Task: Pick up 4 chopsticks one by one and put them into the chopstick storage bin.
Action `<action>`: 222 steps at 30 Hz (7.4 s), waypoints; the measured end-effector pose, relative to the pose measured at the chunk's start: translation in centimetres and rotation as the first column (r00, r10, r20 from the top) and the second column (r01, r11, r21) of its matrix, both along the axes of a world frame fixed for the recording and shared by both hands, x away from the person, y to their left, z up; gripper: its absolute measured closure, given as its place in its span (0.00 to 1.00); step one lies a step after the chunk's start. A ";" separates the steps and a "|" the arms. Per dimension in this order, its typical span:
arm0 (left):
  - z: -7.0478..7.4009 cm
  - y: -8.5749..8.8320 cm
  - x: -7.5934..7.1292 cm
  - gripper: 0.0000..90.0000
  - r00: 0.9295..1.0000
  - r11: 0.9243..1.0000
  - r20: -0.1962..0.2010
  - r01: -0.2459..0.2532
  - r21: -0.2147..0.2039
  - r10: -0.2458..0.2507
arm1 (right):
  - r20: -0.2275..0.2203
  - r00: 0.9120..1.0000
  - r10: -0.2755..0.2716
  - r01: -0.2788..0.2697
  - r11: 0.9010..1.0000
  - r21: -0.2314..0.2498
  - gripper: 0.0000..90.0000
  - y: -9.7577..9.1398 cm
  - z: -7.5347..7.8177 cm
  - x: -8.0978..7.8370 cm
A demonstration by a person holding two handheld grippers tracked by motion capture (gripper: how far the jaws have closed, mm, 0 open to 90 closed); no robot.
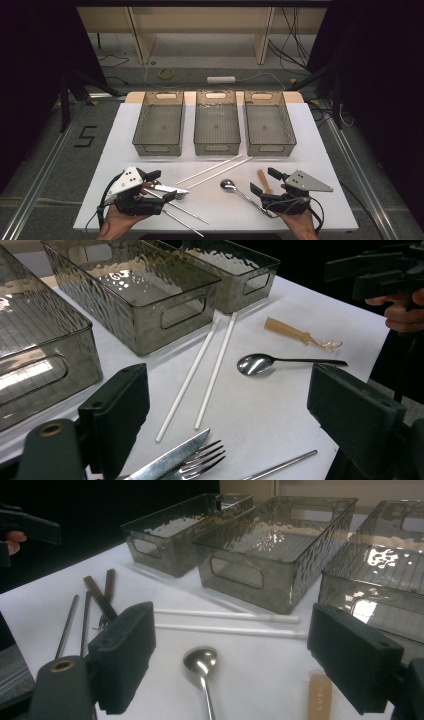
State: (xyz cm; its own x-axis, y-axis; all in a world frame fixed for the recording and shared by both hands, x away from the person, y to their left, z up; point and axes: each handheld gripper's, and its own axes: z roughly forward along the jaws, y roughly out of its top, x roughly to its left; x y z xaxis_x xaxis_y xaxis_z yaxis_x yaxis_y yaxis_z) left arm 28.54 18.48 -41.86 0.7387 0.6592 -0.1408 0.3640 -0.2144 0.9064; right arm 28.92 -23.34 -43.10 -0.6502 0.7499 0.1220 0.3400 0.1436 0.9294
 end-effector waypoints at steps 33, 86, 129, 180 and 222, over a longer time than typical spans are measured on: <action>0.6 -2.3 1.7 0.25 0.959 0.833 -0.189 0.279 0.478 -0.213 | -0.030 0.999 0.017 -0.018 1.000 -0.012 0.24 0.1 -0.2 0.3; -3.8 -3.9 3.3 0.72 0.797 0.391 -0.403 0.582 0.713 -0.450 | -0.060 0.998 0.033 -0.034 0.999 -0.012 0.26 0.2 -0.4 0.6; -4.3 -4.1 3.2 0.94 0.714 0.276 -0.452 0.653 0.705 -0.534 | -0.064 0.997 0.037 -0.038 0.999 -0.017 0.27 0.3 -0.4 0.7; 4.8 -2.2 9.9 0.94 0.987 0.893 -0.159 0.106 0.437 -0.040 | -0.060 0.998 0.013 -0.013 1.000 0.006 0.26 -0.2 -0.4 0.9; 6.5 5.1 21.3 0.94 0.925 0.902 -0.111 -0.321 0.289 0.365 | -0.057 0.998 0.032 -0.032 1.000 0.001 0.25 0.0 -0.4 0.9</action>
State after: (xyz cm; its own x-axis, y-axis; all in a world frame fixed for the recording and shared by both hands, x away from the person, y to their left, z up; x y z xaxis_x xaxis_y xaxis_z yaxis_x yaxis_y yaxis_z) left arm 49.89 23.62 -35.36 0.4425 0.8964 -0.0254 0.5916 -0.2705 0.7595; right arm 29.78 -23.31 -43.52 -0.6655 0.7291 0.1598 0.3878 0.1549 0.9086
